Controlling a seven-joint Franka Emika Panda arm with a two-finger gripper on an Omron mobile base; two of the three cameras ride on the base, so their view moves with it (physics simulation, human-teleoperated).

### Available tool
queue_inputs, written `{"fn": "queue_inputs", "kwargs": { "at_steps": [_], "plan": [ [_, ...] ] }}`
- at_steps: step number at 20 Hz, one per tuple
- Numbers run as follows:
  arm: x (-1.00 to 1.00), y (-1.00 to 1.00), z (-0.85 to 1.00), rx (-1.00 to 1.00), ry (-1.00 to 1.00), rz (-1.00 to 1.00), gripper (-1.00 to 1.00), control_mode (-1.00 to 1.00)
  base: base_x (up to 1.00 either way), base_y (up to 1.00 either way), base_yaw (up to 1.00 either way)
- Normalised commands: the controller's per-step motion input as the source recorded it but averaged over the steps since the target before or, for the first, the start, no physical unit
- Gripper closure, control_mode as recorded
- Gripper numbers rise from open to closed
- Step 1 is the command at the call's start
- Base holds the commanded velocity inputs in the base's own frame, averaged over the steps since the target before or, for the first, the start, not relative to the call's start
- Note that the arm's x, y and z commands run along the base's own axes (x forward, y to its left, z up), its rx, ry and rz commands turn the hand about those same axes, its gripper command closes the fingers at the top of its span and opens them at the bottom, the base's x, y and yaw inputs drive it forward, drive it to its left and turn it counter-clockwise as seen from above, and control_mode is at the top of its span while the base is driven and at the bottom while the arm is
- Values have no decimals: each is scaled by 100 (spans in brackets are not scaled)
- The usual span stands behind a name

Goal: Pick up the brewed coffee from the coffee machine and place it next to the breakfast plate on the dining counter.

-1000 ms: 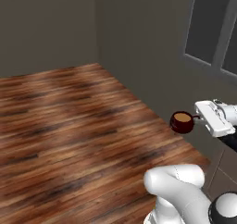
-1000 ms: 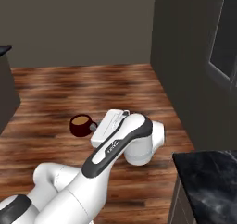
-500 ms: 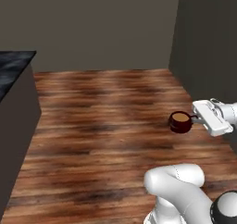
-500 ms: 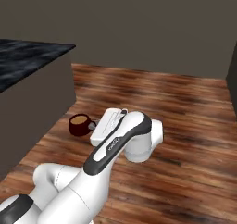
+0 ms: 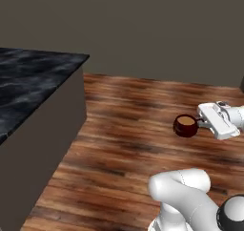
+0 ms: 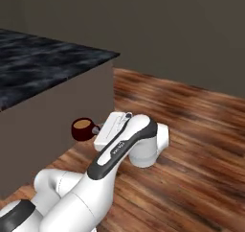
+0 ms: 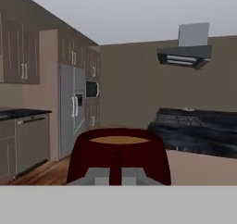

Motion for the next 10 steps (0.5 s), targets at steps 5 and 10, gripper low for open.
{"fn": "queue_inputs", "kwargs": {
  "at_steps": [5, 10],
  "plan": [
    [0, 0, 0, 0, 0, 0, 100, 100, 81, 0, 67],
    [0, 0, 0, 0, 0, 0, 100, 100, 67, 0, 70]
  ]
}}
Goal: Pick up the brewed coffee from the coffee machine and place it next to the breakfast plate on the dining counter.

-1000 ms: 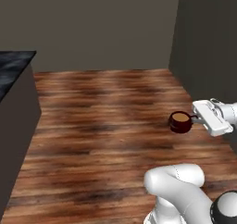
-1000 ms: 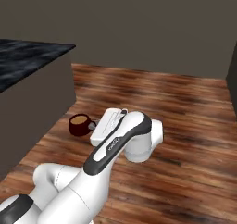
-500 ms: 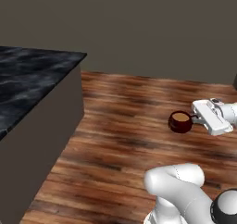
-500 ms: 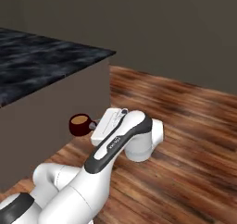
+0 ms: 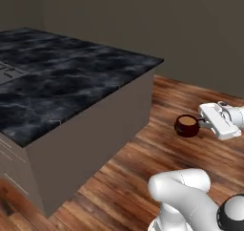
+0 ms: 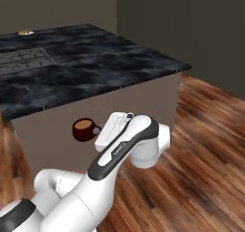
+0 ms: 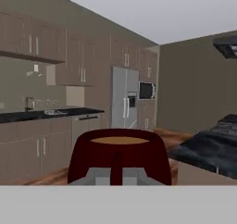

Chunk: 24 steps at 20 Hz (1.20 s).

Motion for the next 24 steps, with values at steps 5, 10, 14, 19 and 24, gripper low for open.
{"fn": "queue_inputs", "kwargs": {
  "at_steps": [5, 10, 14, 19, 24],
  "plan": [
    [0, 0, 0, 0, 0, 0, 100, 100, 61, 8, 68],
    [0, 0, 0, 0, 0, 0, 100, 100, 30, 90, 45],
    [0, 0, 0, 0, 0, 0, 100, 100, 22, 100, 21],
    [0, 0, 0, 0, 0, 0, 100, 100, 26, 100, 16],
    [0, 0, 0, 0, 0, 0, 100, 100, 42, 100, 12]
  ]
}}
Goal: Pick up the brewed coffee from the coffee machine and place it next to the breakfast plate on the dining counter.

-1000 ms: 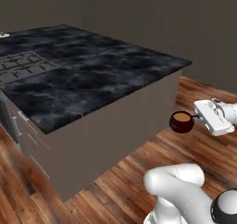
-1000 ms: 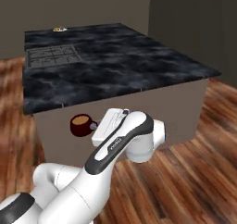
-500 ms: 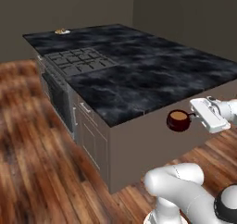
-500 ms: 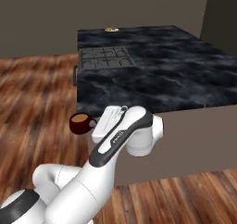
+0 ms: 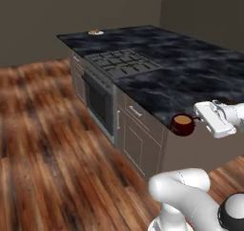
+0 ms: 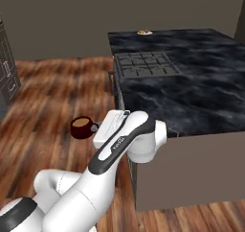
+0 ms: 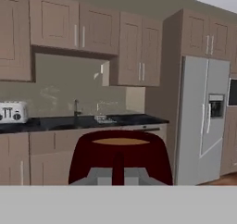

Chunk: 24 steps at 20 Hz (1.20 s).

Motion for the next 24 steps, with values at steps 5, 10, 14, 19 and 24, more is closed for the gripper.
{"fn": "queue_inputs", "kwargs": {
  "at_steps": [5, 10, 14, 19, 24],
  "plan": [
    [0, 0, 0, 0, 0, 0, 100, 100, 91, 100, 7],
    [0, 0, 0, 0, 0, 0, 100, 100, 100, 100, 2],
    [0, 0, 0, 0, 0, 0, 100, 100, 100, 100, 0],
    [0, 0, 0, 0, 0, 0, 100, 100, 100, 99, -1],
    [0, 0, 0, 0, 0, 0, 100, 100, 100, 74, -8]
  ]
}}
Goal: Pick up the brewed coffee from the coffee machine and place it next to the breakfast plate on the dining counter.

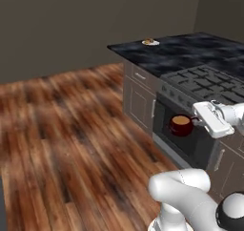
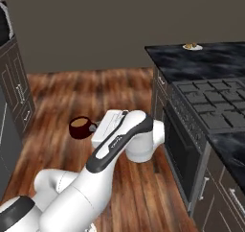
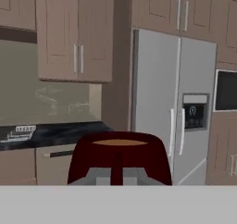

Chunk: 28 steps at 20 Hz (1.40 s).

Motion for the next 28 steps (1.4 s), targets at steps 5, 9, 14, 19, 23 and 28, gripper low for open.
{"fn": "queue_inputs", "kwargs": {
  "at_steps": [5, 9, 14, 19, 23, 28],
  "plan": [
    [0, 0, 0, 0, 0, 0, 100, 100, 100, 52, -15],
    [0, 0, 0, 0, 0, 0, 100, 100, 100, 60, -16],
    [0, 0, 0, 0, 0, 0, 100, 100, 100, 65, -16],
    [0, 0, 0, 0, 0, 0, 100, 100, 100, 65, -21],
    [0, 0, 0, 0, 0, 0, 100, 100, 100, 64, -27],
    [0, 0, 0, 0, 0, 0, 100, 100, 100, 69, -28]
  ]
}}
